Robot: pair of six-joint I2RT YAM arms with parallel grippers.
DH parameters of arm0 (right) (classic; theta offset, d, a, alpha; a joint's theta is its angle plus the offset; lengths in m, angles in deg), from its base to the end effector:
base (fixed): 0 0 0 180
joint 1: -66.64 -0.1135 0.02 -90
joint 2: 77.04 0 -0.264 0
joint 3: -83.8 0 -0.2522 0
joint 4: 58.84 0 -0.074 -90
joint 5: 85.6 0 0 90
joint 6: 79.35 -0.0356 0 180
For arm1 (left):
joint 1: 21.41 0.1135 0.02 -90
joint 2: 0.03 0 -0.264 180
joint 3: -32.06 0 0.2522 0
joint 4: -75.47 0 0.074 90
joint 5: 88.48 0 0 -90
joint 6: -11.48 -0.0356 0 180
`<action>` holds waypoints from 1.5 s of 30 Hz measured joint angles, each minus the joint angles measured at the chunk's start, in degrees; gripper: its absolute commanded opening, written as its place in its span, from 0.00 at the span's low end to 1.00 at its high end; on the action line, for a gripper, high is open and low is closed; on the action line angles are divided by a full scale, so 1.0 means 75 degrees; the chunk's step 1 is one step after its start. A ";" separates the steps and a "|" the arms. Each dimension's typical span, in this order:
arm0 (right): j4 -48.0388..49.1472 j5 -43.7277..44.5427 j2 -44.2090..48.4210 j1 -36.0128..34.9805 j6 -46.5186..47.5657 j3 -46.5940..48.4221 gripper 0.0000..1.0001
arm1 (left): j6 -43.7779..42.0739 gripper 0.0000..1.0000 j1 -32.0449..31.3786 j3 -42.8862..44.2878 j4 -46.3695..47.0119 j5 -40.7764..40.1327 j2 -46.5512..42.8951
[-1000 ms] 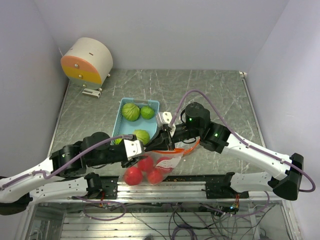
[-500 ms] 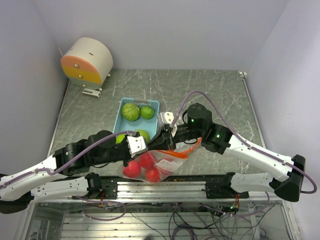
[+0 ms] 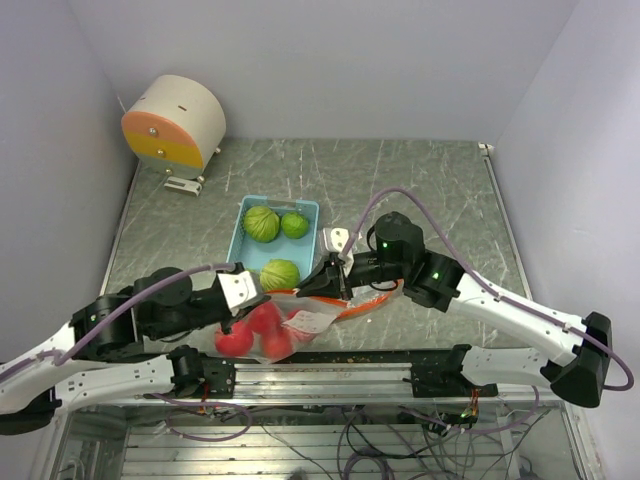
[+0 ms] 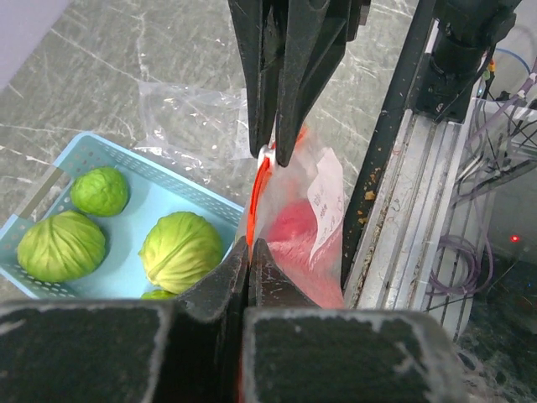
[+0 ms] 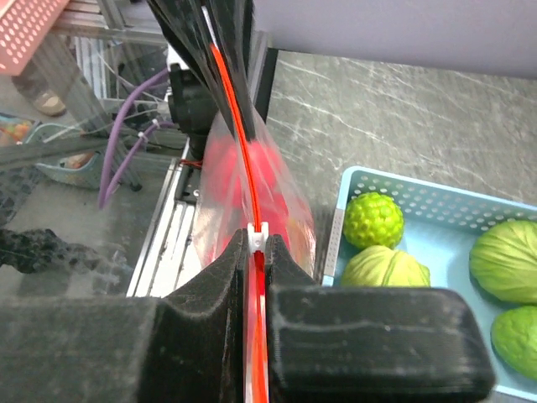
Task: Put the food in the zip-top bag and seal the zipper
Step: Zip the zipper food storage bag, then place the zipper food storage bag at the center of the board.
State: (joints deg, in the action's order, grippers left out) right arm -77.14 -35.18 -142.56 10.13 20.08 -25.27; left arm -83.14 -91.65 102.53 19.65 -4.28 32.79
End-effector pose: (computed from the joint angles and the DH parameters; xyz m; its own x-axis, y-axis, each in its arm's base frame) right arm 0.1249 0.2298 0.3549 0.0400 -0.1683 -0.9849 -0.9923 -0.1219 -0.0195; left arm 0.0378 -0.0946 0.3765 -0.0323 0.3269 -0.9445 0.9094 0.4017 0.1079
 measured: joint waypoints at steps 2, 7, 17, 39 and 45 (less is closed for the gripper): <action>-0.0012 0.0055 0.0052 0.0055 0.0070 -0.0102 0.00 | -0.0003 0.07 0.0000 0.0125 -0.0146 -0.0029 -0.0099; -0.0006 0.0090 0.0122 0.0251 0.0207 -0.0280 0.00 | 0.0017 0.07 0.0000 0.0565 -0.0507 -0.0259 -0.0399; -0.0009 0.0516 0.0676 0.0516 0.0323 -0.0866 0.00 | 0.0020 0.07 0.0000 0.1128 -0.0670 -0.0997 -0.1037; 0.0315 0.2891 0.0804 0.0836 -0.0484 -0.0985 1.00 | -0.0076 0.07 0.0000 0.2025 -0.0927 -0.1862 -0.0813; 0.0720 0.3756 0.1247 0.0886 -0.1230 -0.0976 1.00 | -0.0061 0.07 0.0000 0.2235 -0.0163 -0.3494 -0.0428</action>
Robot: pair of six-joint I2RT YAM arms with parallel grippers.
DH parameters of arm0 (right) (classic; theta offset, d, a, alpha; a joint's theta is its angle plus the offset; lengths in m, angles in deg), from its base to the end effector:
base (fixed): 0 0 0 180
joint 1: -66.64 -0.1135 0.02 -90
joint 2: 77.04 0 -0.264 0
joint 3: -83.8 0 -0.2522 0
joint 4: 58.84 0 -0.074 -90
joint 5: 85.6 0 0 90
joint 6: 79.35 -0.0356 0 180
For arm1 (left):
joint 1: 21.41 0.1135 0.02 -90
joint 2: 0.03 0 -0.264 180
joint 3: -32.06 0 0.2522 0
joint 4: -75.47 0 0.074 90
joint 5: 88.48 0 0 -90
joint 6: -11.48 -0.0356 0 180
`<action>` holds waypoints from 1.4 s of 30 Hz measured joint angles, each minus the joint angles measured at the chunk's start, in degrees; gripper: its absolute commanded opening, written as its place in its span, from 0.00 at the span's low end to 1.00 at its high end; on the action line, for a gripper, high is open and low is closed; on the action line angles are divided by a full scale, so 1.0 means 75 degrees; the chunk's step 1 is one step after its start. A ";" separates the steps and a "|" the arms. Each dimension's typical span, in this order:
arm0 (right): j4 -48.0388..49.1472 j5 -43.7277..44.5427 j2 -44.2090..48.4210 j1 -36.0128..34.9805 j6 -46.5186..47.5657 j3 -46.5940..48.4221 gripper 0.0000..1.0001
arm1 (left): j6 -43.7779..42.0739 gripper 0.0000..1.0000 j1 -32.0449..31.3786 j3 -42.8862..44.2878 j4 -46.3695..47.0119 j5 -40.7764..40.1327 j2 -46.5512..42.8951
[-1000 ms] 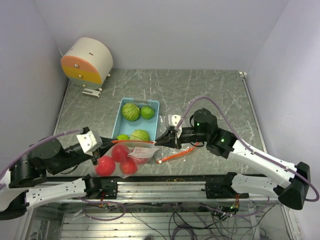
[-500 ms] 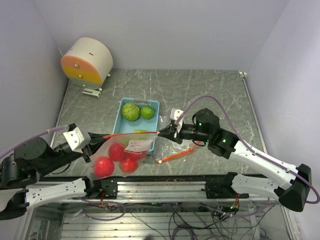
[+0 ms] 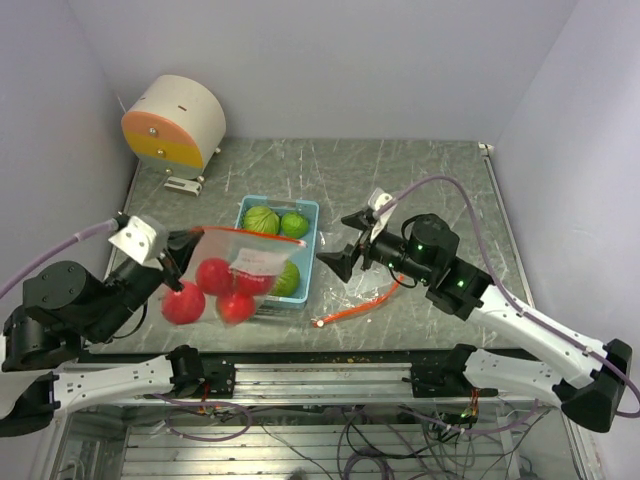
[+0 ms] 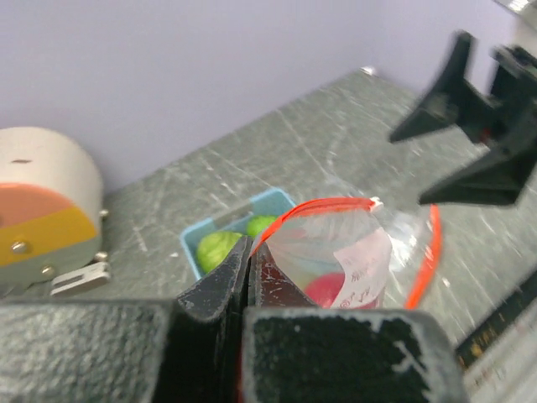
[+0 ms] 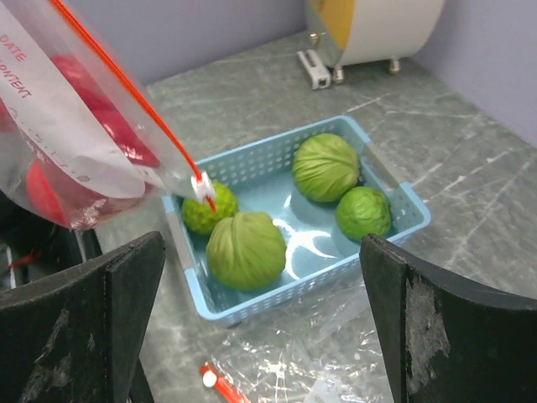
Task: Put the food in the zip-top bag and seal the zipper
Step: Place the zipper food storage bag at the center of the board.
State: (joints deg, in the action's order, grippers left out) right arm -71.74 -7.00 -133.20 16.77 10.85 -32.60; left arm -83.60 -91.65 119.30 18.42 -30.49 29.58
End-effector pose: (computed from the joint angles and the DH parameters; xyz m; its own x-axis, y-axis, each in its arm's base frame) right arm 0.1438 0.1815 0.3551 -0.0583 -0.0744 -0.9955 -0.8765 0.4811 0.0153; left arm 0.0278 -0.0216 0.4580 0.0582 0.0601 -0.9965 0.6161 0.7833 0.0832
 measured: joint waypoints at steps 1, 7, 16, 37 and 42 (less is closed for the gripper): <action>0.0020 0.0227 0.0012 0.0000 -0.0137 0.0038 1.00 | 0.0003 0.07 0.0000 -0.0006 0.0233 -0.0449 0.0067; -0.0256 0.1719 -0.1046 0.0221 -0.1131 0.0513 1.00 | -0.0262 0.07 0.0000 -0.0262 0.1827 -0.3520 0.0216; -0.0950 0.2439 -0.1626 0.1265 -0.2372 0.0309 1.00 | -0.1944 0.07 0.0000 -0.1772 0.5138 -0.5925 -0.0038; -0.1708 0.2087 -0.1935 0.1565 -0.3424 -0.0420 0.99 | 0.1915 0.99 0.0000 -0.1486 0.0551 -0.6886 0.0221; -0.2352 0.2282 -0.2005 0.1565 -0.3853 -0.0420 0.99 | 0.1157 1.00 0.0000 -0.1830 0.1734 -0.5208 -0.0294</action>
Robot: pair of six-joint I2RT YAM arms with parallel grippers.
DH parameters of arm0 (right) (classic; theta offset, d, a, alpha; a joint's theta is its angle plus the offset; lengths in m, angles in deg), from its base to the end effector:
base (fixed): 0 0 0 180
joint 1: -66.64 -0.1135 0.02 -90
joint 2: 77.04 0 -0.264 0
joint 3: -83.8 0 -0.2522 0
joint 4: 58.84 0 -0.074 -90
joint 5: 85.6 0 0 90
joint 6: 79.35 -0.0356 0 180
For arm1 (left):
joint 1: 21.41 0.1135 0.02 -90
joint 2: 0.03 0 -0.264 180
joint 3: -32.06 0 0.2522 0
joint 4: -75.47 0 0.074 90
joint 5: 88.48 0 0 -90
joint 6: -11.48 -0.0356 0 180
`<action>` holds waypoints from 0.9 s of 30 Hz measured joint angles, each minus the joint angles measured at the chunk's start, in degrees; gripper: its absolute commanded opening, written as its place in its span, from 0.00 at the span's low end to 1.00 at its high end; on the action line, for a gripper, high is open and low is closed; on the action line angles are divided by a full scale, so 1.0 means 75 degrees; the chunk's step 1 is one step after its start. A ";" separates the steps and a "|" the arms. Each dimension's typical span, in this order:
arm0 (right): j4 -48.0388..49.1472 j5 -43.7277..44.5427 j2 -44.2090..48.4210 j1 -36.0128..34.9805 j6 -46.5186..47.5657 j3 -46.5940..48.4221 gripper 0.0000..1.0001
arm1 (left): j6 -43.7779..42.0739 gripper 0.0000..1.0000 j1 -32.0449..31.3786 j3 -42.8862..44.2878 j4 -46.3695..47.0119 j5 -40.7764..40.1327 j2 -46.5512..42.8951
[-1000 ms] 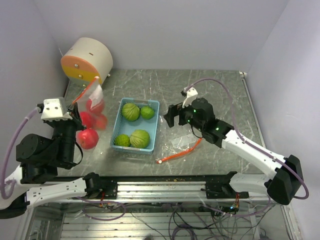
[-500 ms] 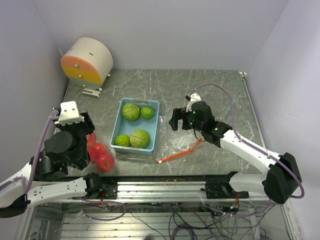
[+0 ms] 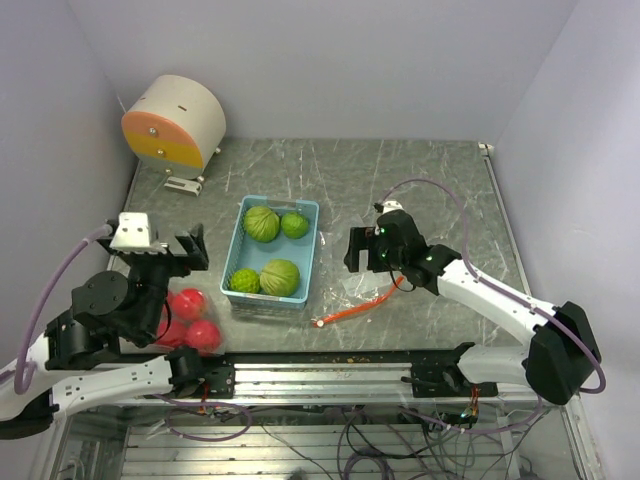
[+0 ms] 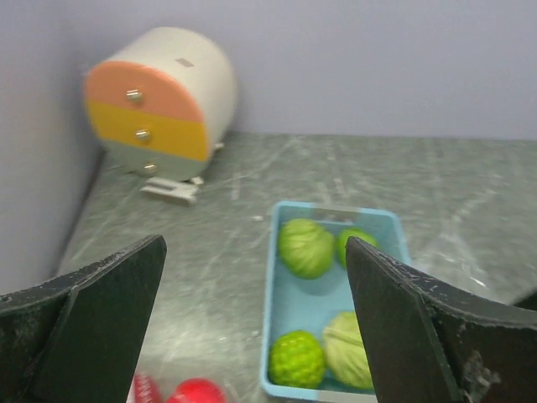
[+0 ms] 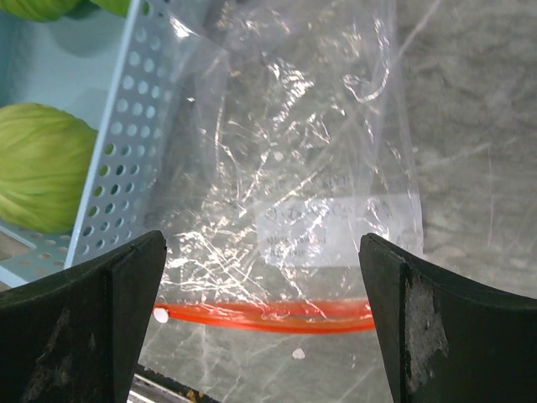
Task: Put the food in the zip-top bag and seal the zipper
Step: Place the zipper food storage bag at the center of the board, then pick up the zipper food storage bag at the center of the board.
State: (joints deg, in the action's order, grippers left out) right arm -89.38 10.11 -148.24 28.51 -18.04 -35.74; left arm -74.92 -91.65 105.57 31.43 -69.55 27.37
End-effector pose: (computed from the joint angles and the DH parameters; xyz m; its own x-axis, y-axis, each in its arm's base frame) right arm 0.2106 0.1608 0.2442 -0.7220 0.0406 -0.6907 -0.2382 0.9227 0.3032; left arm 0.0472 -0.0319 0.4198 0.0131 -0.0967 -0.9952 -0.0135 0.9952 -0.0968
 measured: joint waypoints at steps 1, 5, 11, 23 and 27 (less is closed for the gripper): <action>-0.0137 0.0041 -0.0003 0.0000 -0.0105 0.0000 0.99 | -0.0061 1.00 0.0000 -0.0093 0.0184 0.0277 -0.0052; -0.0440 0.0189 0.0000 0.0003 -0.0472 -0.0093 0.95 | -0.0131 1.00 0.0000 -0.0373 0.0729 0.1661 0.0224; -0.0664 0.0207 -0.0125 0.0003 -0.1119 -0.0647 0.93 | 0.0050 0.99 -0.0003 -0.0589 0.1137 0.3276 0.1935; -0.0944 0.0420 0.0006 -0.0017 -0.2180 -0.1434 0.93 | 0.0367 0.99 0.0000 -0.1848 0.2066 0.4724 0.1923; -0.0644 0.0449 -0.0498 -0.0017 -0.2375 -0.1475 0.87 | 0.0385 0.99 0.0000 -0.1848 0.2090 0.4902 0.1900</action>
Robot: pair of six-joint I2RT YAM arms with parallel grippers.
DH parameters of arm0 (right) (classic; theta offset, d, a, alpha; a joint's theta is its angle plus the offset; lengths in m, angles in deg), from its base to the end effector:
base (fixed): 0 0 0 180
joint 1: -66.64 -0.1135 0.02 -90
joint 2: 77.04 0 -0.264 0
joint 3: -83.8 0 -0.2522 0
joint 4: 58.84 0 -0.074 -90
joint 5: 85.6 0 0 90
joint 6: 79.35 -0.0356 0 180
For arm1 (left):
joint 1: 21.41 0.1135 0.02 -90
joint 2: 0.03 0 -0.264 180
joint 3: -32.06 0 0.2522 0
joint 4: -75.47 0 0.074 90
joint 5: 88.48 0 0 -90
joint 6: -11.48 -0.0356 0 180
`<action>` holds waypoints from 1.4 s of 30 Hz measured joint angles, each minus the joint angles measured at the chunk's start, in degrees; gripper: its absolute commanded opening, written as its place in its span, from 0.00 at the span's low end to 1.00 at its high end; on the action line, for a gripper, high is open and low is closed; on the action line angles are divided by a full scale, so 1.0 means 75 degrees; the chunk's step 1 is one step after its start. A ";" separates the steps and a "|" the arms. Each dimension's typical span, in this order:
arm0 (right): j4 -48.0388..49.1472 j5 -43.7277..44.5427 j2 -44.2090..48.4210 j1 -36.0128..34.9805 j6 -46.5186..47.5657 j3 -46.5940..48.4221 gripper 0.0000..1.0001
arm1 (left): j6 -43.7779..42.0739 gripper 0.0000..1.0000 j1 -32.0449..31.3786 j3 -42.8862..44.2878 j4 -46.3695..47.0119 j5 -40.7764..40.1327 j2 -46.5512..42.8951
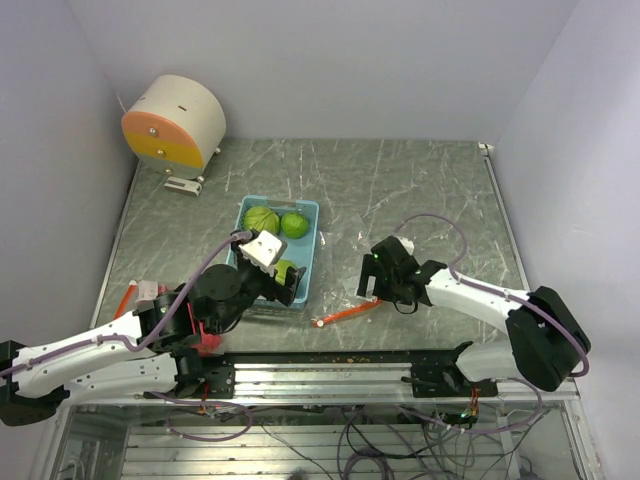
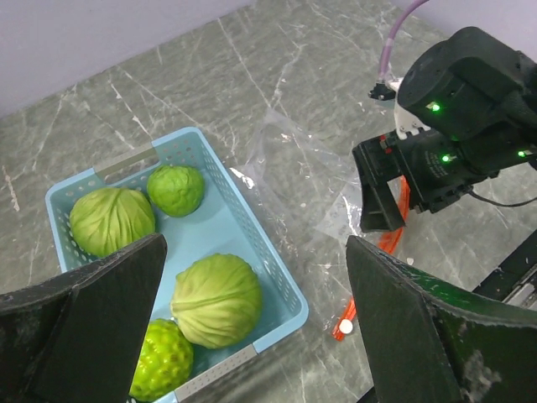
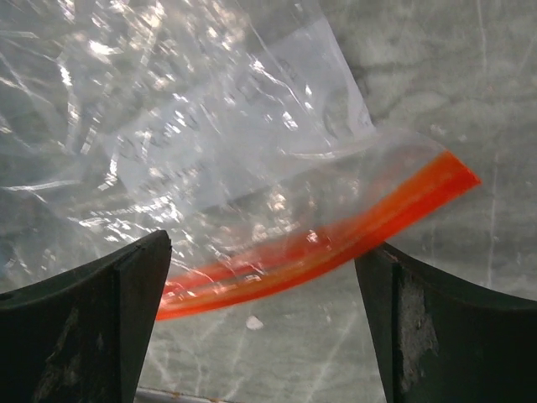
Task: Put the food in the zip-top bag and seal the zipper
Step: Pick up the zipper food storage bag at the center of the board.
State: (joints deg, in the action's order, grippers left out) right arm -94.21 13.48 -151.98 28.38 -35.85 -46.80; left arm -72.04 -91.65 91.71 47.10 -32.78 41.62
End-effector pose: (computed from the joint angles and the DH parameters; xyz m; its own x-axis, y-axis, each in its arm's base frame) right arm 0.1857 0.1393 0.1643 -0.8722 0.2244 -0.4347 0.1183 0.9589 0.2577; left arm 0.0744 -0.1479 0.3483 -0.1271 0.0779 -0.9888 0.5794 0.8150 -0.0102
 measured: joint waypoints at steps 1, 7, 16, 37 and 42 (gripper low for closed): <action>0.0102 0.0047 -0.0160 0.0000 -0.0032 -0.0003 0.82 | 0.0000 0.99 0.0000 0.0000 0.0000 0.0041 -0.0023; 0.0627 0.0356 -0.0323 0.0000 -0.0157 -0.0026 0.29 | -0.0009 1.00 0.0000 -0.0047 0.0035 0.0157 -0.0137; 0.0723 0.1183 0.0498 -0.0003 -0.0067 -0.0143 0.00 | -0.0122 0.99 0.0000 -0.0047 0.0038 0.0458 0.0294; -0.0437 0.0079 0.2116 -0.0009 0.1705 0.2576 0.00 | -0.1571 0.99 0.0000 -0.0516 0.3060 0.1988 0.2783; -0.0577 -0.0268 0.2305 -0.0009 0.1789 0.2652 0.00 | -0.1728 0.99 0.0000 -0.0527 0.3864 0.1999 0.3316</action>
State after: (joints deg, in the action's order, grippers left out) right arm -98.54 11.47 -134.69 28.31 -22.43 -26.91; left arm -85.00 -91.65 87.76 76.08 -17.79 66.49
